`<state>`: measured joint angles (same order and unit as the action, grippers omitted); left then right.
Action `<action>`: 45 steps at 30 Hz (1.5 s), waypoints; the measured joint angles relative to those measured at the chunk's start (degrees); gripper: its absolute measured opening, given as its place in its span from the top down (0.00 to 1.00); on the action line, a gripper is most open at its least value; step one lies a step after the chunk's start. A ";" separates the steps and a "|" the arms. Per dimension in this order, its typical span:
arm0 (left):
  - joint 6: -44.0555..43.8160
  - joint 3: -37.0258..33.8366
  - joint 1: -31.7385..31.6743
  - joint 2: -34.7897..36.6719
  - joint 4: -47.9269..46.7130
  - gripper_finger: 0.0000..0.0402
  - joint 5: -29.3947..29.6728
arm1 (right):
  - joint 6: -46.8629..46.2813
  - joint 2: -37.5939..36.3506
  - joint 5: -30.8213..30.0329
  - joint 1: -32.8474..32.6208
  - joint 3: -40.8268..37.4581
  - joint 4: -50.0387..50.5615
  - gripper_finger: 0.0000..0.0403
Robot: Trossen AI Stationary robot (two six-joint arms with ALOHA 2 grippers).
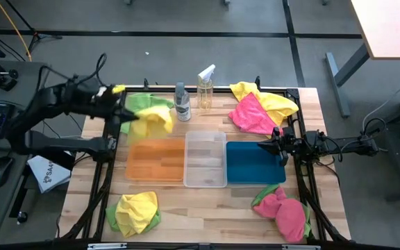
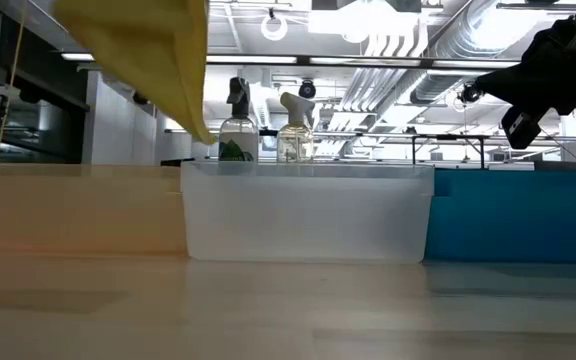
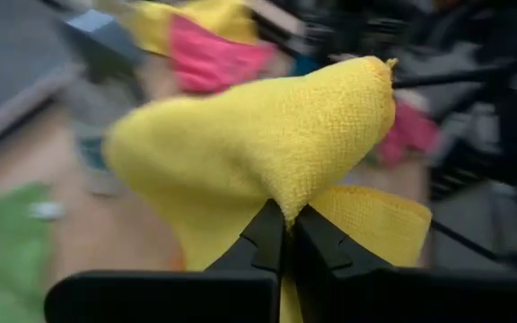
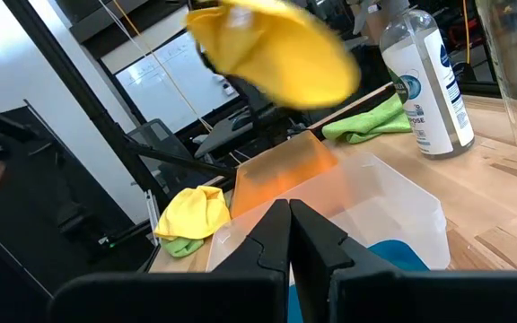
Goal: Sort microfiber towel by color & place in baskets
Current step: Put the top left yellow microfiber cloth into the orange bin
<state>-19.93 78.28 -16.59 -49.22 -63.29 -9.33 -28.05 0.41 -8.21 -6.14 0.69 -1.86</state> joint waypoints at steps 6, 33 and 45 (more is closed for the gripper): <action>-6.93 -2.18 14.32 -1.08 0.27 1.00 8.06 | 0.00 0.01 0.00 -0.01 -0.01 -0.01 1.00; -15.83 -25.83 24.96 -10.08 4.07 0.99 15.10 | 0.00 0.01 0.00 0.00 -0.01 0.01 1.00; -4.79 -25.01 22.48 -16.63 3.35 0.68 8.63 | 0.00 0.00 0.01 0.01 -0.01 0.00 1.00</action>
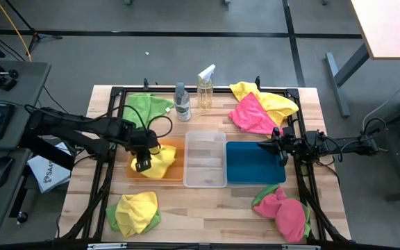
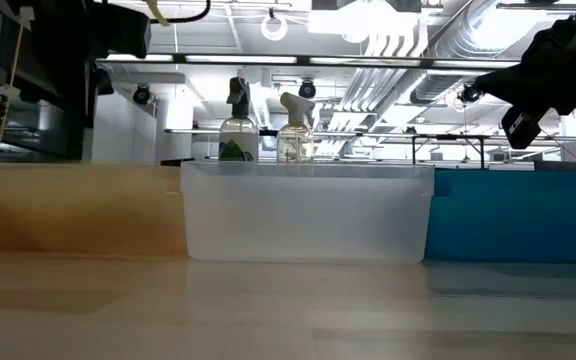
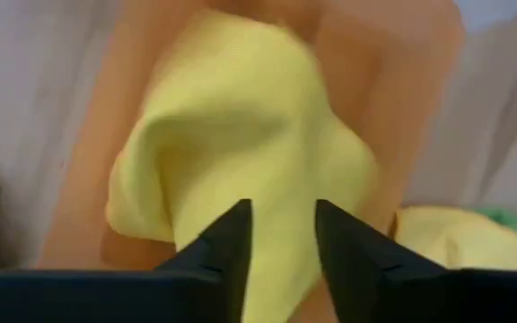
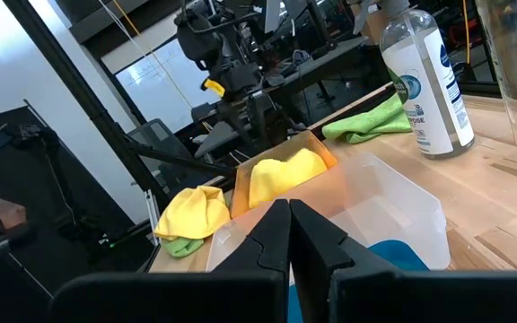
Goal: Sort microfiber towel by color & place in baskets
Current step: Put the top left yellow microfiber cloth into the orange bin, then put the bottom yellow microfiber cloth into the orange bin
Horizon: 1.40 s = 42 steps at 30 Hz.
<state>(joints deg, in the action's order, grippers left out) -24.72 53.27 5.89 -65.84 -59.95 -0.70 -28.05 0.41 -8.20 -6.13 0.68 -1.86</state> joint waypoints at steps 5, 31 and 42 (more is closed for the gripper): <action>7.61 3.72 0.04 -0.02 -2.05 0.53 -1.49 | 0.00 -0.01 -0.01 -0.02 -0.01 -0.01 1.00; -9.60 7.49 46.38 -15.77 5.09 0.45 -1.69 | 0.00 0.01 -0.01 -0.02 0.01 0.00 1.00; -9.60 7.49 46.60 -23.48 6.38 0.45 -2.00 | 0.00 -0.01 0.00 0.00 0.01 -0.01 1.00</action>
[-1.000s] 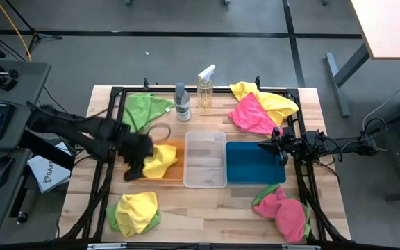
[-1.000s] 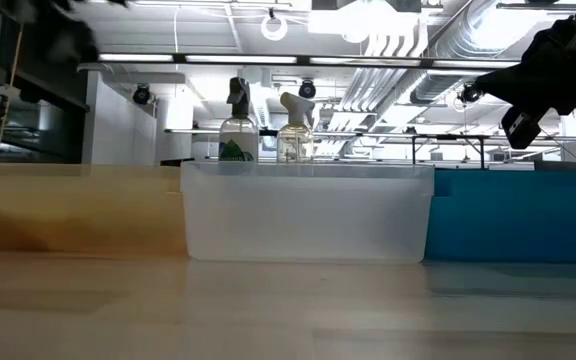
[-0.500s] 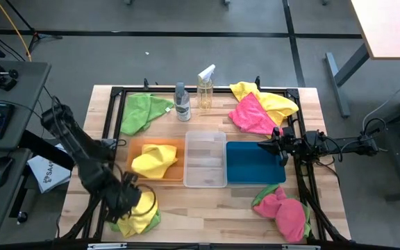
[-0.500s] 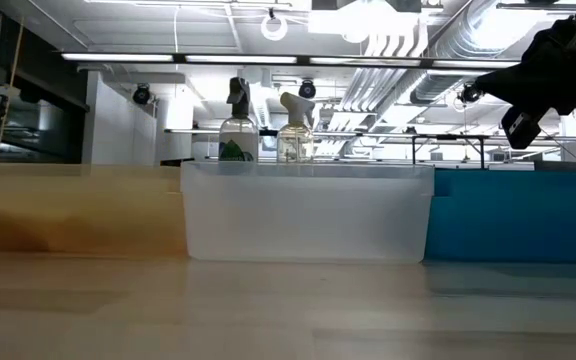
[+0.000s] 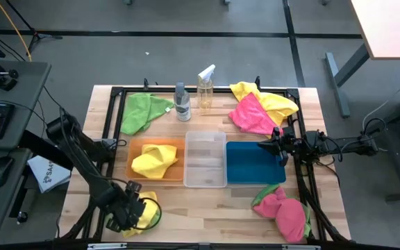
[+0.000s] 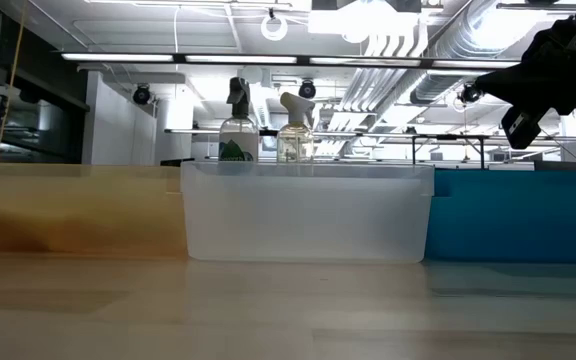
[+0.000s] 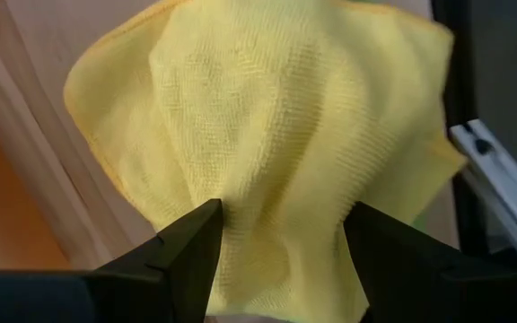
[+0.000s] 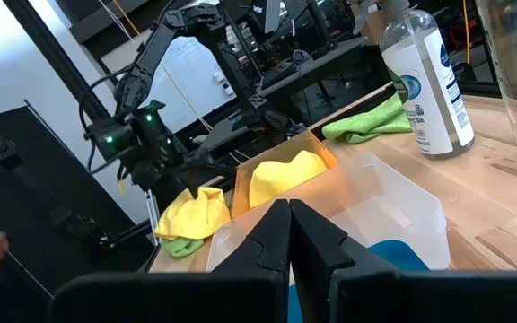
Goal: Sort microfiber towel by color & place in baskets
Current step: Put the bottom yellow microfiber cloth into the orange bin
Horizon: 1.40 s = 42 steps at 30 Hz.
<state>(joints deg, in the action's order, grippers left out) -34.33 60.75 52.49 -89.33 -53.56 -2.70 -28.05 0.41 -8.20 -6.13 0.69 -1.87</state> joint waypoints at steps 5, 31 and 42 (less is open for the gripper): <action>0.46 0.00 -0.04 -1.83 0.28 0.49 -0.18 | 0.00 0.01 0.00 -0.01 -0.02 0.00 1.00; 5.19 18.70 -30.08 27.77 -13.84 1.00 17.82 | 0.00 0.02 0.00 -0.01 -0.01 0.02 1.00; 11.98 15.37 -37.06 27.91 -12.93 1.00 19.09 | 0.00 0.01 -0.01 -0.02 -0.01 0.00 1.00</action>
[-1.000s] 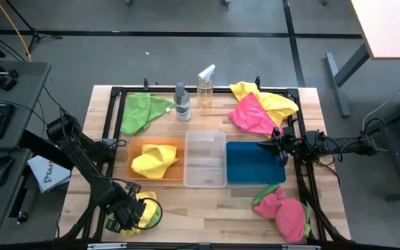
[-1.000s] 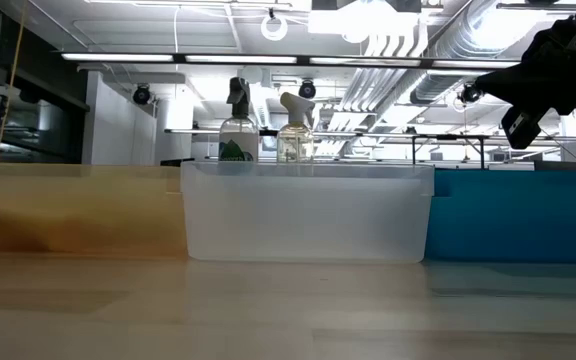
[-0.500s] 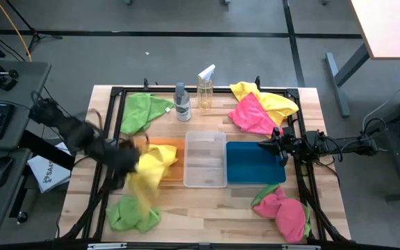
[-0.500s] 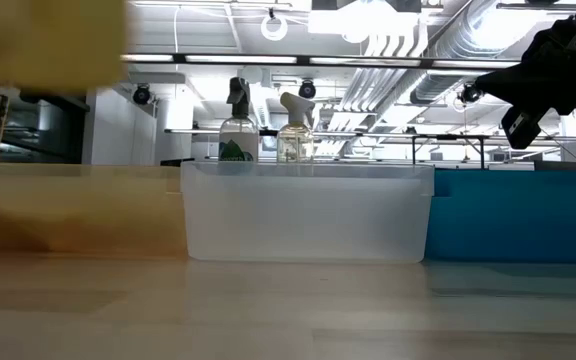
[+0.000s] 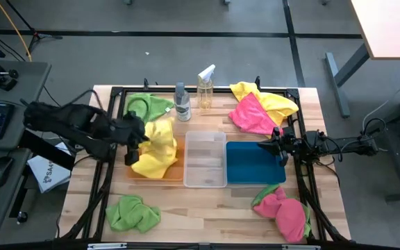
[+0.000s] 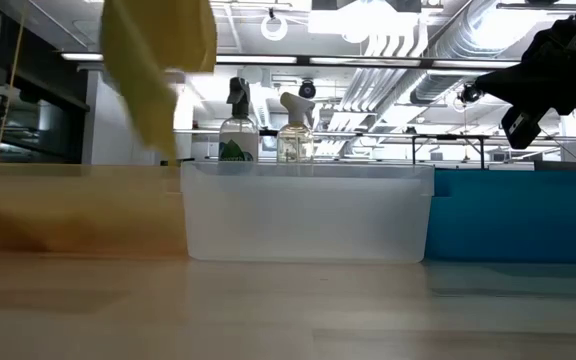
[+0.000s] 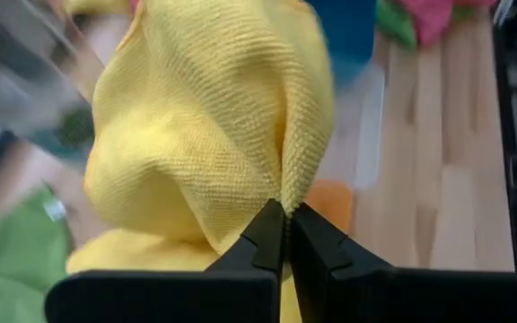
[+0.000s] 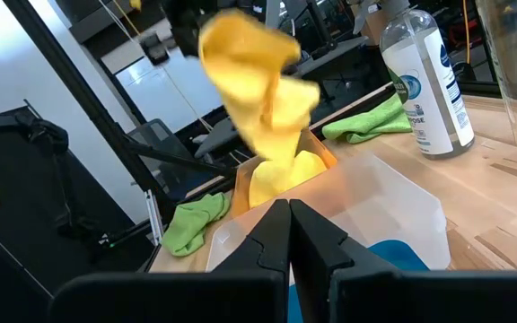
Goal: Sort microfiber towel by color & place in baskets
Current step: Put the bottom yellow microfiber cloth into the orange bin, then put the yellow microfiber cloth into the orange bin
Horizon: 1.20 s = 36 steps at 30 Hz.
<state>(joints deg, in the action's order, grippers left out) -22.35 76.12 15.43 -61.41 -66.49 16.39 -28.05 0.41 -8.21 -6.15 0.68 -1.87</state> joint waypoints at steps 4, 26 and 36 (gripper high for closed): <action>-2.69 -9.20 1.33 1.08 2.07 1.00 -1.19 | 0.00 0.01 0.01 0.00 -0.01 0.01 1.00; -14.22 -30.78 -5.02 2.16 16.02 0.73 -15.94 | 0.00 0.01 0.02 0.00 -0.01 0.00 1.00; 1.53 -11.91 -15.39 2.21 16.85 0.49 -11.61 | 0.00 0.00 0.00 0.00 -0.01 0.00 1.00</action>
<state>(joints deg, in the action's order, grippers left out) -20.82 64.21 0.04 -59.21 -49.65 4.78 -28.05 0.41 -8.21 -6.15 0.67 -1.87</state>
